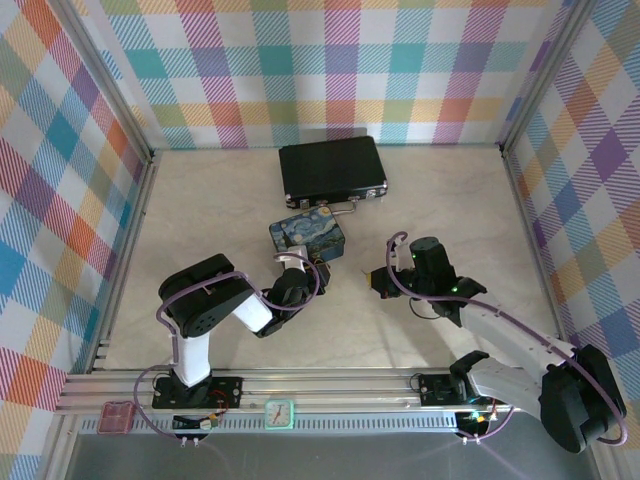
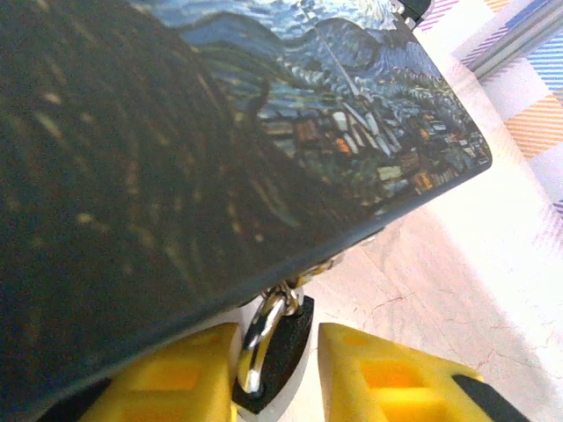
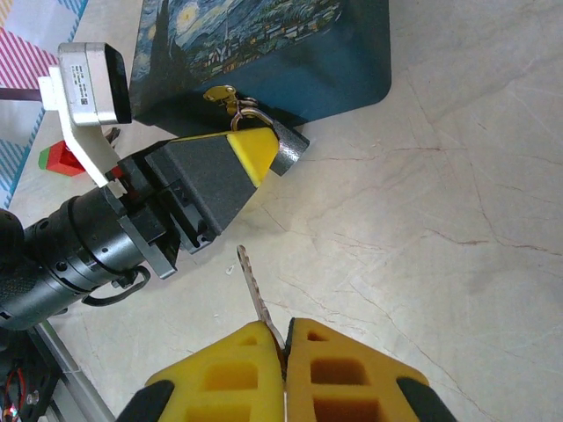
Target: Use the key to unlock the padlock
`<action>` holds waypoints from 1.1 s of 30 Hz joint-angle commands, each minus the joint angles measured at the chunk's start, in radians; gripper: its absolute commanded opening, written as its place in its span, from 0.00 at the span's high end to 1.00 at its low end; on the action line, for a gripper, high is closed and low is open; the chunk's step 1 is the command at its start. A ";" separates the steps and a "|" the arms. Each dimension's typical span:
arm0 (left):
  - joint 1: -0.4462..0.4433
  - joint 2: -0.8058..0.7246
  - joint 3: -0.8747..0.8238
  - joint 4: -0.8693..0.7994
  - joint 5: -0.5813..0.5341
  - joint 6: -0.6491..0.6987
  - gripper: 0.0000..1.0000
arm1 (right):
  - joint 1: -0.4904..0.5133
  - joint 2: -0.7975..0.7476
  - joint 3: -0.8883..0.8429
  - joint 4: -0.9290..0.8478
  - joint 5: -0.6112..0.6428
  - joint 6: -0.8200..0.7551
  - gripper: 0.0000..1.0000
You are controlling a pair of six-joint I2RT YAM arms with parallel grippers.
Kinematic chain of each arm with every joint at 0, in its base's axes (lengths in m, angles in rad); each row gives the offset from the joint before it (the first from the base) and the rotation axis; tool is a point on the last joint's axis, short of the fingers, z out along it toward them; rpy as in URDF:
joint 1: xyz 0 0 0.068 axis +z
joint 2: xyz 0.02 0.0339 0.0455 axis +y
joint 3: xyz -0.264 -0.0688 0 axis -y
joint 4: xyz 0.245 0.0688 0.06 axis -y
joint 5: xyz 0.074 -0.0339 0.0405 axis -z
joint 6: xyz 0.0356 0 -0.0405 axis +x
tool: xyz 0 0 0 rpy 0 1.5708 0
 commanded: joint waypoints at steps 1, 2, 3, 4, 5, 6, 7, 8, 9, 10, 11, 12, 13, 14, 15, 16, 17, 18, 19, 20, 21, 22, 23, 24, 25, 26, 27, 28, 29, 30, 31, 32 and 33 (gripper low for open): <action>0.003 0.019 -0.025 -0.026 0.028 -0.022 0.74 | 0.004 0.014 -0.010 0.019 0.006 -0.011 1.00; 0.004 0.019 -0.025 -0.026 0.020 -0.026 0.75 | 0.004 0.014 -0.010 0.020 0.006 -0.012 1.00; 0.004 0.019 -0.028 -0.026 0.011 -0.030 0.79 | 0.004 0.016 -0.011 0.020 0.006 -0.011 1.00; 0.002 0.017 -0.030 -0.025 0.004 -0.034 0.85 | 0.004 0.014 -0.012 0.020 0.005 -0.011 1.00; 0.004 0.015 -0.032 -0.026 0.004 -0.038 0.88 | 0.004 0.011 -0.014 0.021 0.005 -0.012 1.00; 0.004 0.009 -0.034 -0.026 0.005 -0.041 0.89 | 0.004 0.008 -0.017 0.021 0.007 -0.013 1.00; 0.005 -0.002 -0.039 -0.031 0.008 -0.052 0.90 | 0.003 0.003 -0.021 0.021 0.010 -0.009 1.00; 0.007 -0.021 -0.045 -0.046 0.012 -0.070 0.94 | 0.001 0.000 -0.026 0.021 0.007 -0.006 1.00; 0.008 -0.043 -0.049 -0.073 0.017 -0.092 1.00 | -0.002 -0.001 -0.028 0.024 -0.003 -0.002 1.00; 0.008 -0.072 -0.055 -0.102 0.022 -0.119 1.00 | -0.004 0.000 -0.037 0.033 -0.018 0.011 1.00; 0.009 -0.100 -0.057 -0.141 0.035 -0.142 1.00 | -0.005 0.001 -0.048 0.054 -0.037 0.031 1.00; 0.009 -0.126 -0.057 -0.171 0.047 -0.157 1.00 | -0.007 0.007 -0.063 0.083 -0.060 0.046 1.00; 0.010 -0.158 -0.059 -0.203 0.060 -0.177 1.00 | -0.007 0.017 -0.078 0.120 -0.089 0.065 1.00; 0.010 -0.187 -0.060 -0.234 0.067 -0.196 1.00 | -0.007 0.030 -0.091 0.155 -0.106 0.086 1.00; 0.009 -0.214 -0.064 -0.255 0.072 -0.213 1.00 | -0.008 0.041 -0.103 0.181 -0.114 0.101 1.00; 0.010 -0.244 -0.070 -0.276 0.076 -0.234 1.00 | -0.008 0.057 -0.110 0.204 -0.123 0.114 1.00; 0.012 -0.272 -0.077 -0.292 0.083 -0.251 1.00 | -0.009 0.072 -0.115 0.222 -0.129 0.128 1.00; 0.015 -0.297 -0.083 -0.303 0.093 -0.264 1.00 | -0.008 0.088 -0.121 0.248 -0.138 0.144 1.00; 0.021 -0.325 -0.089 -0.315 0.103 -0.280 1.00 | -0.008 0.108 -0.131 0.290 -0.156 0.173 1.00; 0.025 -0.349 -0.092 -0.327 0.115 -0.287 1.00 | -0.009 0.128 -0.142 0.347 -0.190 0.201 1.00; 0.031 -0.371 -0.093 -0.340 0.126 -0.295 1.00 | -0.009 0.150 -0.147 0.393 -0.220 0.221 1.00; 0.040 -0.391 -0.093 -0.352 0.141 -0.304 1.00 | -0.008 0.180 -0.148 0.431 -0.239 0.245 1.00; 0.050 -0.406 -0.093 -0.352 0.161 -0.307 1.00 | -0.008 0.212 -0.148 0.467 -0.254 0.264 1.00; 0.058 -0.415 -0.093 -0.348 0.181 -0.309 1.00 | -0.009 0.237 -0.148 0.505 -0.271 0.280 1.00; 0.067 -0.421 -0.092 -0.344 0.203 -0.309 1.00 | -0.009 0.274 -0.152 0.559 -0.286 0.302 1.00; 0.075 -0.424 -0.090 -0.334 0.227 -0.310 1.00 | -0.008 0.311 -0.155 0.621 -0.302 0.332 1.00; 0.082 -0.422 -0.091 -0.318 0.247 -0.310 1.00 | -0.009 0.346 -0.156 0.678 -0.321 0.354 1.00; 0.091 -0.414 -0.092 -0.291 0.272 -0.315 1.00 | -0.007 0.385 -0.152 0.742 -0.349 0.382 1.00; 0.098 -0.404 -0.099 -0.252 0.291 -0.325 1.00 | -0.006 0.426 -0.143 0.799 -0.366 0.405 1.00; 0.106 -0.390 -0.107 -0.212 0.308 -0.333 1.00 | -0.004 0.455 -0.134 0.831 -0.377 0.422 1.00; 0.114 -0.375 -0.117 -0.164 0.325 -0.345 1.00 | -0.003 0.485 -0.123 0.856 -0.392 0.434 1.00; 0.121 -0.361 -0.124 -0.126 0.337 -0.354 1.00 | 0.000 0.512 -0.114 0.876 -0.399 0.442 1.00; 0.130 -0.344 -0.131 -0.085 0.353 -0.362 1.00 | 0.001 0.536 -0.103 0.893 -0.408 0.448 1.00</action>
